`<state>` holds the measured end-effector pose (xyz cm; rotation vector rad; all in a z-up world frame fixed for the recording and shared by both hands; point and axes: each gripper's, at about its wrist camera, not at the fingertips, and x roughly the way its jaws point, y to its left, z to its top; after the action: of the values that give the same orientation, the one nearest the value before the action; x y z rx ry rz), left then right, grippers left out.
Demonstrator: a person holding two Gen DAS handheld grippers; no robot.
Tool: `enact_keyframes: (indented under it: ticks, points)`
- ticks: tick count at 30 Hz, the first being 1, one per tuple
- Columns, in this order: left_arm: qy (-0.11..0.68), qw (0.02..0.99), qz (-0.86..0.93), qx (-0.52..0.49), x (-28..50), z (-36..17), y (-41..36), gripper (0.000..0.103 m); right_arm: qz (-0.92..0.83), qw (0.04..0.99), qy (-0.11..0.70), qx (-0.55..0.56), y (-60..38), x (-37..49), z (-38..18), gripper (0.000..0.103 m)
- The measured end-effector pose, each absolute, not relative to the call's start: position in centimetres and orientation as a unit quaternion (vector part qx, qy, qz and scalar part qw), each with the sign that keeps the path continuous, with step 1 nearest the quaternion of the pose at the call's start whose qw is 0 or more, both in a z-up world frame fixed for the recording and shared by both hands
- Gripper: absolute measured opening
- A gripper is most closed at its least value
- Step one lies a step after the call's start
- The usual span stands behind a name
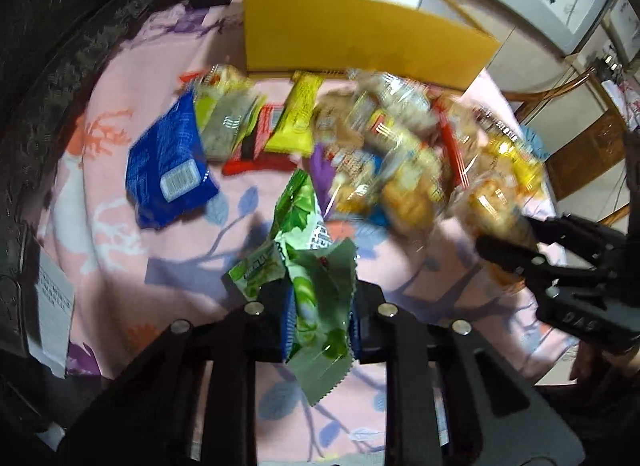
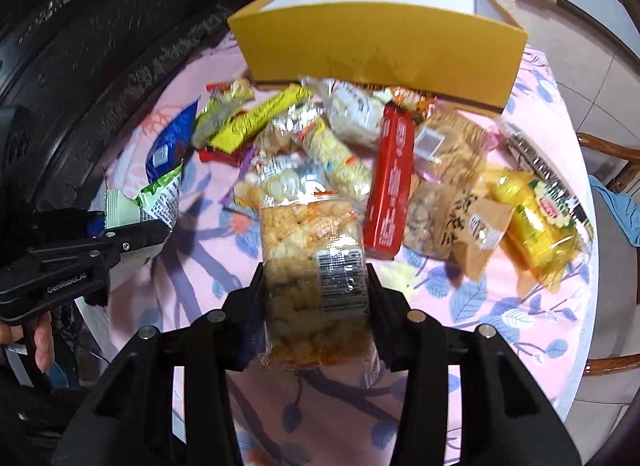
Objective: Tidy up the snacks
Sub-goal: 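Lower both held packs into the yellow box and release them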
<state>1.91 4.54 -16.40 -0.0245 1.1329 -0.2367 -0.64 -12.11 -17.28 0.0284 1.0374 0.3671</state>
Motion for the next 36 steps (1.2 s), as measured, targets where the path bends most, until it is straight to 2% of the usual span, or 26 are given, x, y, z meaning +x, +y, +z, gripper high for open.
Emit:
enact_keyframes:
  ticks: [7,19,24,34,35,36]
  points:
    - [0.499,0.857,-0.129,0.008,4.7,-12.2,1.4,0.021,0.17,0.871,0.46,0.018,-12.8,-0.2,-13.8,0.046]
    - [0.432,0.89,-0.146,-0.008,14.6,-4.5,-2.3,0.021,0.126,0.916,0.38,0.029,-14.9,5.3,-4.5,0.046]
    - [0.436,0.887,-0.153,-0.003,17.8,-4.2,-3.5,0.021,0.118,0.925,0.361,0.033,-15.8,9.4,-2.2,0.046]
    - [0.434,0.89,-0.138,-0.002,24.0,-3.5,-3.2,0.023,0.111,0.925,0.361,0.042,-15.9,16.7,-1.1,0.047]
    - [0.434,0.891,-0.131,0.0,24.9,-3.4,-3.1,0.024,0.112,0.926,0.359,0.044,-15.9,17.2,-1.1,0.047]
    - [0.433,0.893,-0.123,0.001,25.6,-3.3,-3.1,0.041,0.112,0.926,0.357,0.046,-15.9,17.9,-0.9,0.048]
